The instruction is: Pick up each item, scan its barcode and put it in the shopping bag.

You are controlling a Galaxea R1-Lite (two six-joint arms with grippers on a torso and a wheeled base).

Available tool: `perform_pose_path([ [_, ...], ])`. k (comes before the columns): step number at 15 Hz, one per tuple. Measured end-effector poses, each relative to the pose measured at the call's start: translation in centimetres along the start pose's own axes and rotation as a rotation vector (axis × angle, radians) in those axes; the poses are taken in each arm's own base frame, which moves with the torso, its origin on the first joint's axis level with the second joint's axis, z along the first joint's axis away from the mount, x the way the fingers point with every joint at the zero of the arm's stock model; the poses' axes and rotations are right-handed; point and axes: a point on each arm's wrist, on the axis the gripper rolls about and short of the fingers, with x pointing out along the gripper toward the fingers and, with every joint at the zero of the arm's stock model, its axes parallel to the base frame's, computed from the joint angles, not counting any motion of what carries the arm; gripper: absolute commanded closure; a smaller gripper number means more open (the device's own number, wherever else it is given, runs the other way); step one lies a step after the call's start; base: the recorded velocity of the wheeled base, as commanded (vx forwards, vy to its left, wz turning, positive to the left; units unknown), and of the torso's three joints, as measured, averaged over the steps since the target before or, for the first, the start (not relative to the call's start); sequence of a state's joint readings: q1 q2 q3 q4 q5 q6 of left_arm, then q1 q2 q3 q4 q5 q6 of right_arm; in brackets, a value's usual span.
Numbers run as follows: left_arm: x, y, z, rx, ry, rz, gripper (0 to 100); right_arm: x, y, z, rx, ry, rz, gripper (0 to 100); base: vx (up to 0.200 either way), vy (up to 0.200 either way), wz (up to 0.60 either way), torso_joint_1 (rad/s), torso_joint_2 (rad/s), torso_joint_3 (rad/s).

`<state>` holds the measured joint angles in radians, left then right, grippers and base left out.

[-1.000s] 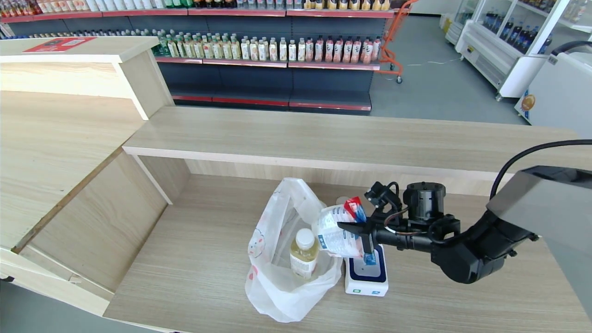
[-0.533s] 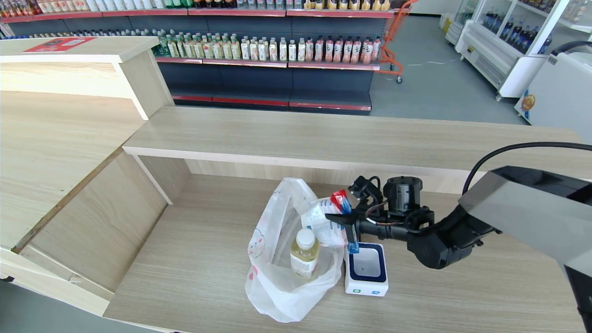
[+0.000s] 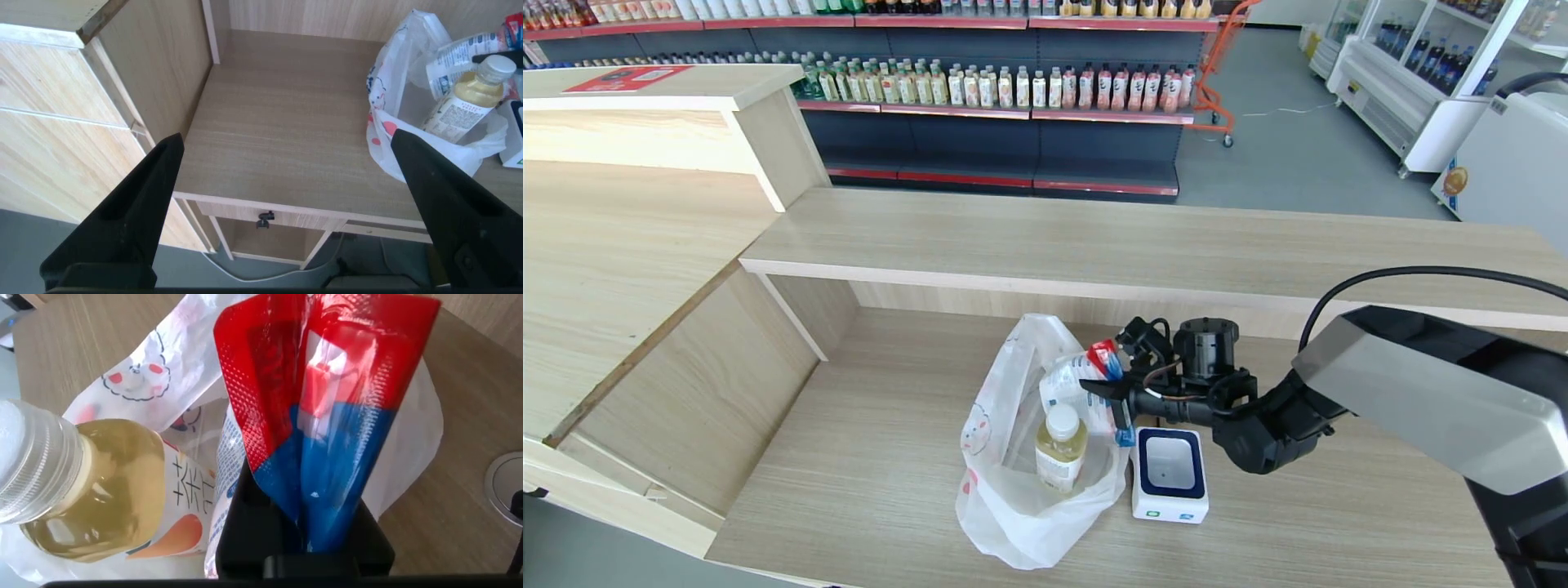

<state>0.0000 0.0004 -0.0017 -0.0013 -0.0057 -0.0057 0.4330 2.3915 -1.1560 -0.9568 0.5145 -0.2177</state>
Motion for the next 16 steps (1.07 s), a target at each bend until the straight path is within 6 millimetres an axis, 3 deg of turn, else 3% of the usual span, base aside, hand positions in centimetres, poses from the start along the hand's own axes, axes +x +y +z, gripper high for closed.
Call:
perform_pose_path([
  [1,0.0,0.0,0.0,0.0,0.0,0.0,0,0.2,-0.1,-0.1,0.0,0.0,-0.005,100,0.0,0.0,0.0,0.0,0.0,0.0],
  [2,0.0,0.0,0.0,0.0,0.0,0.0,0,0.3,-0.1,-0.2,0.001,0.001,-0.005,0,0.0,0.0,0.0,0.0,0.0,0.0],
  [8,0.0,0.0,0.0,0.0,0.0,0.0,0,0.5,-0.2,-0.5,0.018,-0.002,-0.003,0,0.0,0.0,0.0,0.0,0.0,0.0],
  [11,0.0,0.0,0.0,0.0,0.0,0.0,0,-0.2,-0.3,1.3,0.139,-0.039,-0.008,0,0.0,0.0,0.0,0.0,0.0,0.0],
  [14,0.0,0.0,0.0,0.0,0.0,0.0,0,-2.0,0.1,4.1,0.282,-0.08,-0.006,0,0.0,0.0,0.0,0.0,0.0,0.0],
  [16,0.0,0.0,0.0,0.0,0.0,0.0,0,-4.5,1.3,5.0,0.333,-0.066,-0.003,0,0.0,0.0,0.0,0.0,0.0,0.0],
])
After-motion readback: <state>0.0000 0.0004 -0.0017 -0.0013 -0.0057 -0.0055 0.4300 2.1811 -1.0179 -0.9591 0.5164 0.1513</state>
